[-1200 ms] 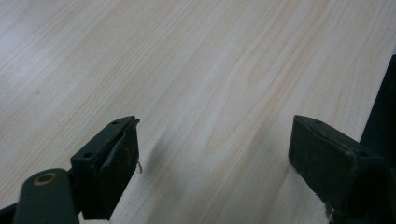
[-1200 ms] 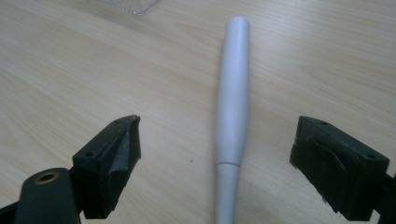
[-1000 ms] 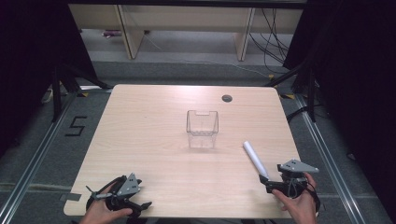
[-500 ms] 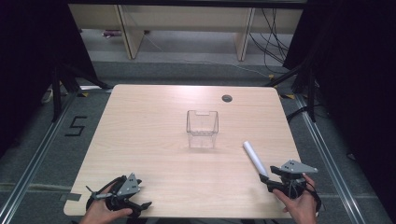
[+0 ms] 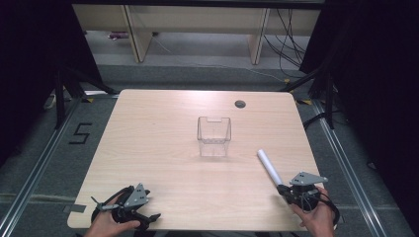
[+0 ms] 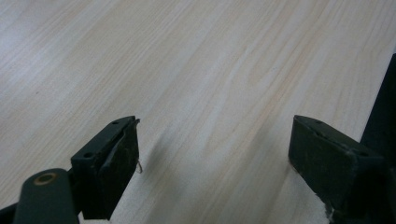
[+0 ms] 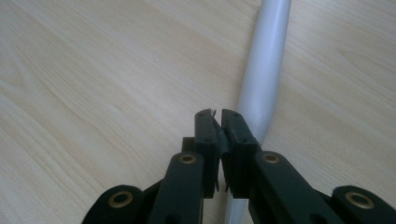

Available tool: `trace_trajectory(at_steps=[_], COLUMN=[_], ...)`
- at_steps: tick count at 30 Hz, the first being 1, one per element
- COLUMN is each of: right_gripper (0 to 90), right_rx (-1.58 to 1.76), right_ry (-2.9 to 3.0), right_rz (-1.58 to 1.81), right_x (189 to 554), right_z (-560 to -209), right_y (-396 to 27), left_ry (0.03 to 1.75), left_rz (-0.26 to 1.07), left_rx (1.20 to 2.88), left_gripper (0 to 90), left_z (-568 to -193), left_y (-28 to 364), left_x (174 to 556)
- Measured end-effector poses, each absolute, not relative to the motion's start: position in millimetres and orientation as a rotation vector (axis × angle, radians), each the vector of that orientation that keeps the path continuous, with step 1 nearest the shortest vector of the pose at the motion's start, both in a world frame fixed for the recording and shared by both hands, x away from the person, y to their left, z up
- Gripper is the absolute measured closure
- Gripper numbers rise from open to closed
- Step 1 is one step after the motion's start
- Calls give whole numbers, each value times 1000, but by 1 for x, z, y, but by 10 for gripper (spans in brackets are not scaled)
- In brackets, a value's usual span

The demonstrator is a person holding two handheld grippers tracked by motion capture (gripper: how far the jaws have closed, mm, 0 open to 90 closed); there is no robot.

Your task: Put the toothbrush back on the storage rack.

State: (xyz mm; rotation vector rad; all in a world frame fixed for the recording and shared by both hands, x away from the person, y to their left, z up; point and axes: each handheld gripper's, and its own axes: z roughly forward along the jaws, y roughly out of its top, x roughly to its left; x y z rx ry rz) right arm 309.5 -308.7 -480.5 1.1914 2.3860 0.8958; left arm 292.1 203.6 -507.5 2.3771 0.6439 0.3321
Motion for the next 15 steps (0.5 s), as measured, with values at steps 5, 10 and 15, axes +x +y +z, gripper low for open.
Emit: trace_trajectory(at_steps=[5, 10, 15], right_gripper=[882, 885, 885], right_rx=[1200, 1168, 1156], right_ry=[2412, 2430, 2436], right_rz=[866, 837, 810], right_x=[308, 309, 311], right_z=[-482, -484, -486], right_y=[-306, -307, -309], left_ry=[642, 647, 638], left_rz=[337, 335, 331], left_rx=[2378, 2376, 2379], left_gripper=[158, 158, 158], left_z=[-508, -508, -507], left_y=[203, 204, 203], left_x=[292, 292, 291])
